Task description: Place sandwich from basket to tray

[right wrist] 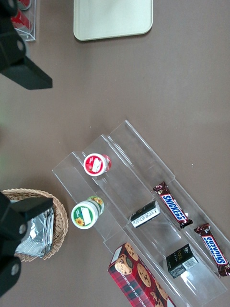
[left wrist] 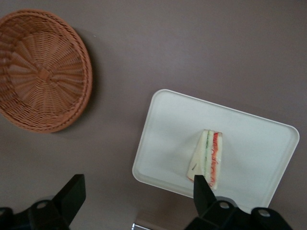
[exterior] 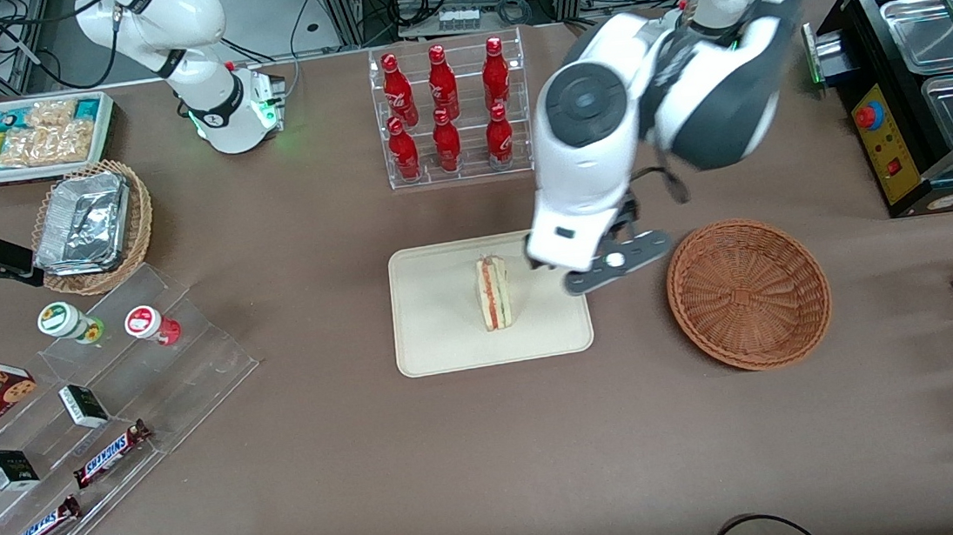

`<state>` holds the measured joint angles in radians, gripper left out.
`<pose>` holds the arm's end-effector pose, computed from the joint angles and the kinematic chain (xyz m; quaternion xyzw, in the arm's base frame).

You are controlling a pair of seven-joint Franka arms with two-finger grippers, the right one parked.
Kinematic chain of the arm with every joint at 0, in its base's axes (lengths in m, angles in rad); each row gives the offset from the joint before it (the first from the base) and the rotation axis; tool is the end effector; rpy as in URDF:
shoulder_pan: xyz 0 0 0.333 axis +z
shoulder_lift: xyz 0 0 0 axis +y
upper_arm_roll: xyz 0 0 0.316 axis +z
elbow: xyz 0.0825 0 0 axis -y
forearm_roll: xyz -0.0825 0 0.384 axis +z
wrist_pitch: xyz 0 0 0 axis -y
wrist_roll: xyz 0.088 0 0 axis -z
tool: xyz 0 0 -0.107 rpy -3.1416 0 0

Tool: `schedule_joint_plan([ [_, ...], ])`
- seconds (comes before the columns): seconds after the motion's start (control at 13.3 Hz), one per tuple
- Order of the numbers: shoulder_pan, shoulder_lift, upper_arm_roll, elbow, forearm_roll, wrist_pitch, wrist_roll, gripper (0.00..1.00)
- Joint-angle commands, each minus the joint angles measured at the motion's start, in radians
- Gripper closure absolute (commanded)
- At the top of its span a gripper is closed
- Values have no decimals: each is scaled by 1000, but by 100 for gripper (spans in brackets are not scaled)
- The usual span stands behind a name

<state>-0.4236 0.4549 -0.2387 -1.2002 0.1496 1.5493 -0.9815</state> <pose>0.5647 -0.3746 0.5209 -0.9847 -0.1660 0.0159 0.0497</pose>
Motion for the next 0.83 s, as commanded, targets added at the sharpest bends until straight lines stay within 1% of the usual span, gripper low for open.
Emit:
schedule_joint_plan([
  [0.0, -7, -61, 85, -19, -50, -55, 52, 1],
  [0.15, -7, -93, 168, -21, -103, -84, 151, 1],
  [0.53, -7, -156, 311, -22, -120, -166, 334, 1],
  [0.6, -7, -169, 346, -25, -137, -175, 377, 1],
  [0.75, -6, -183, 415, -25, -142, -213, 485, 1],
])
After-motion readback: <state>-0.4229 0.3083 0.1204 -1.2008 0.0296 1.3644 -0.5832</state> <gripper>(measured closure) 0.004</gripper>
